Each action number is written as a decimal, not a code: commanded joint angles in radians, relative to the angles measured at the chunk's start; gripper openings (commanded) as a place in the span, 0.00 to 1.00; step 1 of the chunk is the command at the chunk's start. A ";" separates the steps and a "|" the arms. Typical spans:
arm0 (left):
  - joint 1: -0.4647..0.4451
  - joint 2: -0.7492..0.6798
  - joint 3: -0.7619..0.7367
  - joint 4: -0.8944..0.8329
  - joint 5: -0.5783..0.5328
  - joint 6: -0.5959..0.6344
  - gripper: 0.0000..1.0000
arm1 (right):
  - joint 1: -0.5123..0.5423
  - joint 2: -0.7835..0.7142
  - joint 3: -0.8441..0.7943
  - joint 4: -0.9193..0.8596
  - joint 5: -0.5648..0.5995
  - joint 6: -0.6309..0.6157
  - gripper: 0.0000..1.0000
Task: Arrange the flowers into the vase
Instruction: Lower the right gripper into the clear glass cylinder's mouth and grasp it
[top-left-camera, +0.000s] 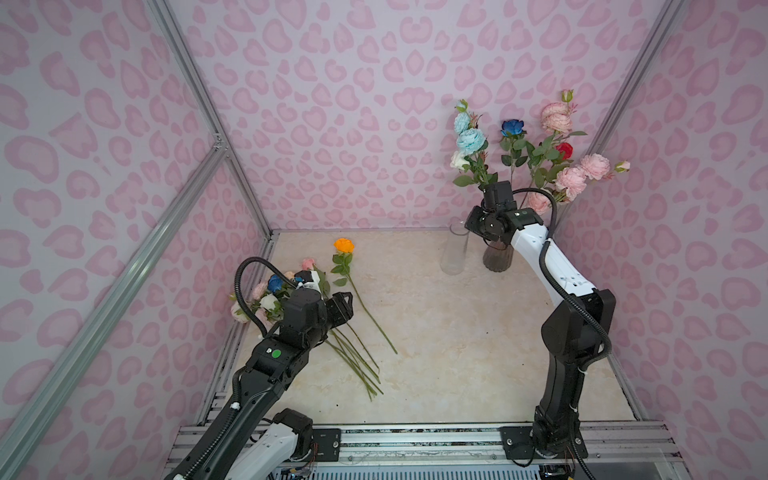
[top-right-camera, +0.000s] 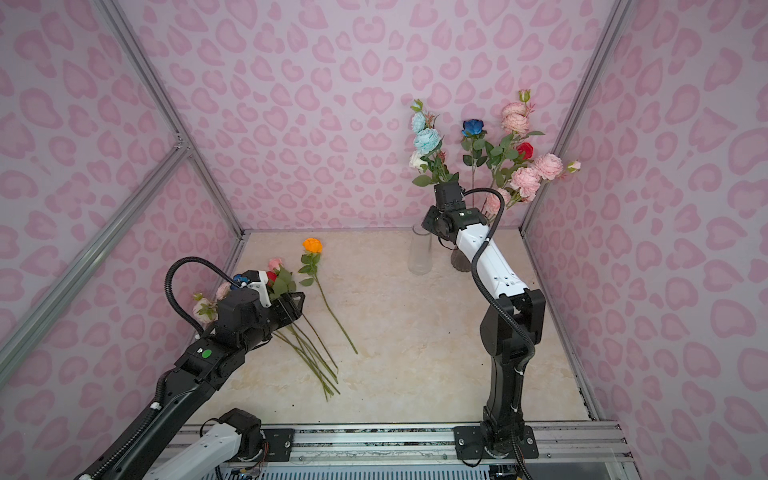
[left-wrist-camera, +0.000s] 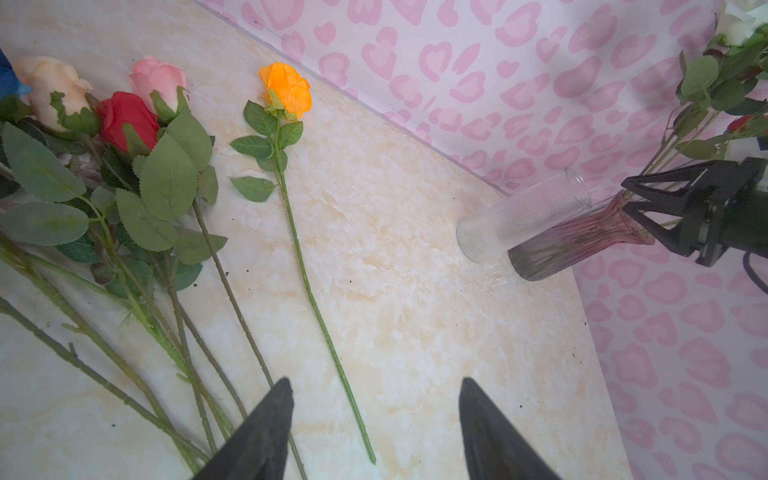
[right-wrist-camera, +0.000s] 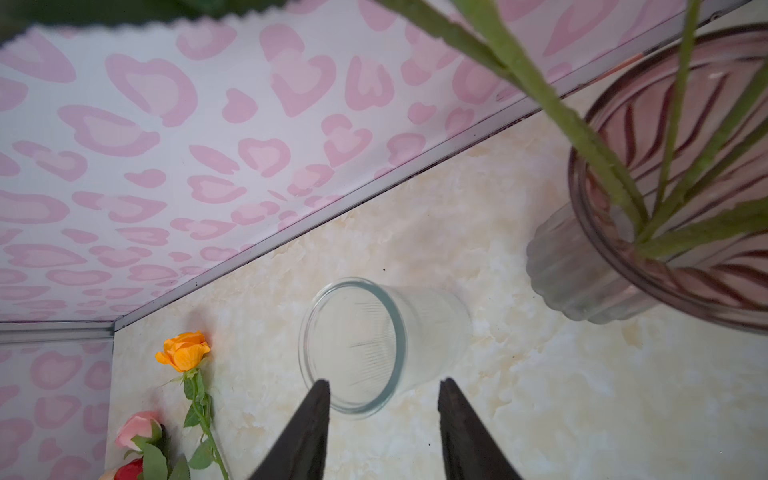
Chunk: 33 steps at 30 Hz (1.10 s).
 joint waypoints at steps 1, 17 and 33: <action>0.000 -0.005 0.005 -0.009 -0.006 0.004 0.65 | 0.000 0.029 0.023 -0.016 0.015 0.028 0.44; 0.000 -0.014 -0.004 -0.025 -0.016 0.008 0.65 | 0.002 0.169 0.161 -0.066 0.015 0.033 0.39; 0.000 -0.007 -0.009 -0.026 -0.043 0.022 0.65 | 0.005 0.213 0.176 -0.078 0.033 0.018 0.33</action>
